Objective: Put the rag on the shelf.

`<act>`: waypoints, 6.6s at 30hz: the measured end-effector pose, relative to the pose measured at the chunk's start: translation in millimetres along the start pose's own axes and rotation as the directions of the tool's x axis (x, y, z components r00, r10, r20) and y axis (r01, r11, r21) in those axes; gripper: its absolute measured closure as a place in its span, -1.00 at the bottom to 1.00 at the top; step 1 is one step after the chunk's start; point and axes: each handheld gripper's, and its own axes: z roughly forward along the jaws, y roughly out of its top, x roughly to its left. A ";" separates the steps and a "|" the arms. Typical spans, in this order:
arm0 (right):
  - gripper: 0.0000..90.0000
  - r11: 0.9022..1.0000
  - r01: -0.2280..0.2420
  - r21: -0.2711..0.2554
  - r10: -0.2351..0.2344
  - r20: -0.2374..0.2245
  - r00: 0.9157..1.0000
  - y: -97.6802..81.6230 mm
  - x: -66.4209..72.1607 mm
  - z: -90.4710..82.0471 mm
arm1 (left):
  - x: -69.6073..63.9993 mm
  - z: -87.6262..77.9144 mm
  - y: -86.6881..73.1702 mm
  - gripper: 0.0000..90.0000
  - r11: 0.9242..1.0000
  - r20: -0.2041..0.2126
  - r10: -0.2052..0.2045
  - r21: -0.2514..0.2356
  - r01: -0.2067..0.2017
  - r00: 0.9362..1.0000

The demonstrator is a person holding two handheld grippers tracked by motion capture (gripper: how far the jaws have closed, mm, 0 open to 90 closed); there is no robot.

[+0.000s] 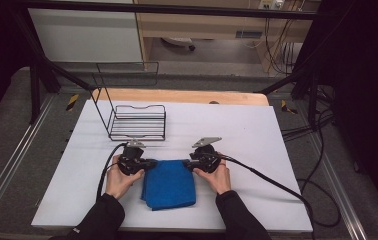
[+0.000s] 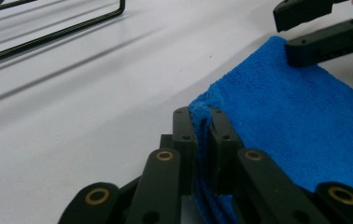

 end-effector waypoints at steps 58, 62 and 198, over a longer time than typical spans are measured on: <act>0.92 0.982 -0.127 -0.137 0.115 -0.097 0.989 0.1 13.4 -37.1 | -3.1 -29.3 -9.1 0.88 0.983 0.009 0.002 -0.186 0.000 1.000; 0.91 0.978 -0.109 -0.177 0.091 -0.103 0.990 0.9 16.3 -46.5 | -9.5 -39.3 -9.0 0.88 0.971 -0.006 0.028 -0.237 -0.028 1.000; 0.92 0.676 0.231 -0.699 -0.186 0.141 0.972 227.6 96.5 -133.6 | 26.0 -237.8 119.4 0.88 0.619 -0.200 -0.012 -0.771 -0.149 0.980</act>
